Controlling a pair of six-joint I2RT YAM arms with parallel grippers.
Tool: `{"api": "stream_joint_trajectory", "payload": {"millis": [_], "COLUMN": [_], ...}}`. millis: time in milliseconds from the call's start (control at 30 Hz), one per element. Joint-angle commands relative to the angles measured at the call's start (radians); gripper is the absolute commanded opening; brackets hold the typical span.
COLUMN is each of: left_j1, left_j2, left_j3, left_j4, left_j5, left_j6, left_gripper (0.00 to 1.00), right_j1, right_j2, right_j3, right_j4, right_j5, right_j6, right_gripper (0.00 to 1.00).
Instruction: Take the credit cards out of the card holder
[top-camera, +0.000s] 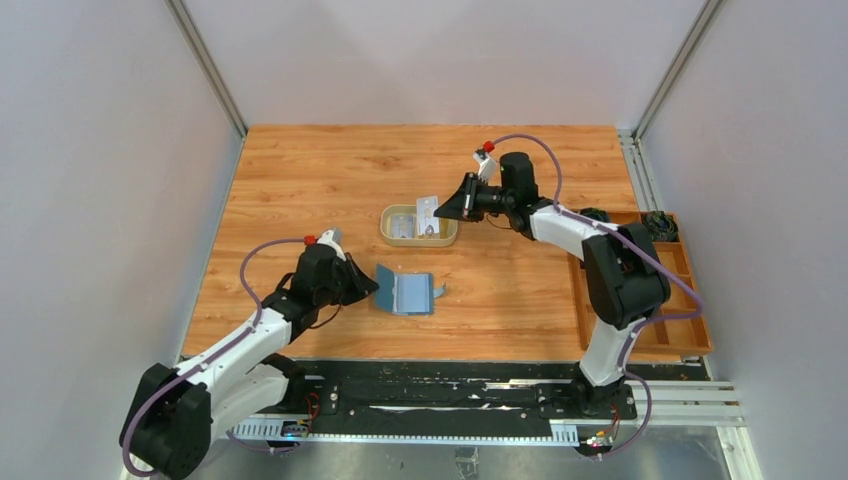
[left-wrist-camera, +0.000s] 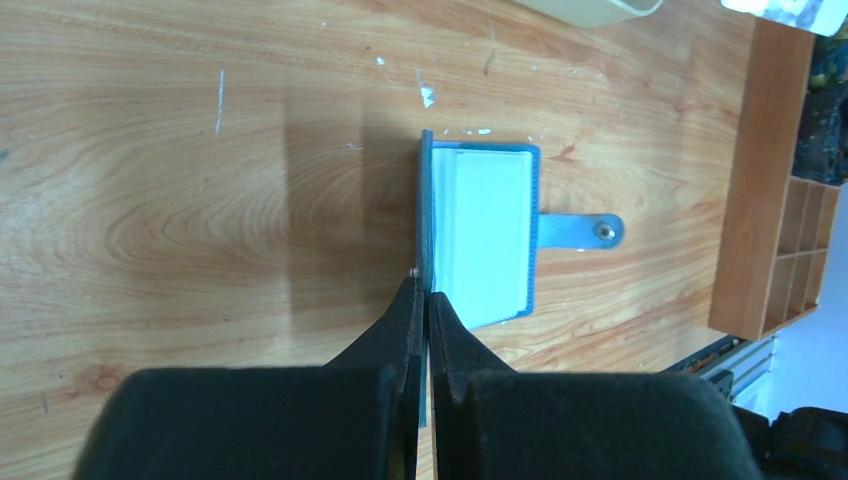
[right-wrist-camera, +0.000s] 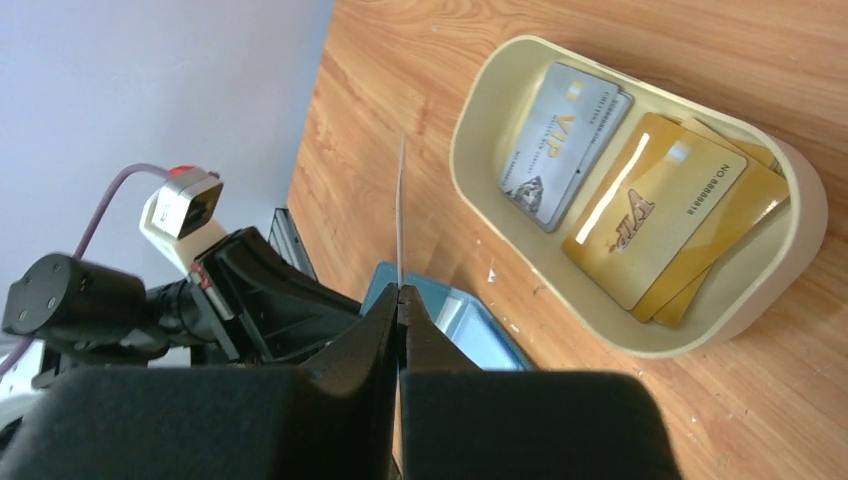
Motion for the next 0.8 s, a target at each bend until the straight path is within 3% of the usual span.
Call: {"api": "stream_joint_trajectory", "payload": {"millis": [0, 267, 767], "left_j1": [0.012, 0.031, 0.082], "left_j2": [0.032, 0.107, 0.139], "left_j3": [-0.028, -0.056, -0.025], "left_j4": [0.031, 0.082, 0.022], "left_j5": [-0.018, -0.016, -0.026], "left_j6": [0.027, 0.033, 0.104], "left_gripper": [0.0, 0.09, 0.6], "right_j1": [0.043, 0.084, 0.125], "right_j2": [0.08, 0.226, 0.385], "right_j3": [0.079, 0.209, 0.342], "right_j4": [-0.068, -0.071, -0.073], "right_j5": [0.058, 0.102, 0.15], "right_j6": [0.004, 0.063, 0.127], "right_gripper": [0.0, 0.0, 0.0]}}
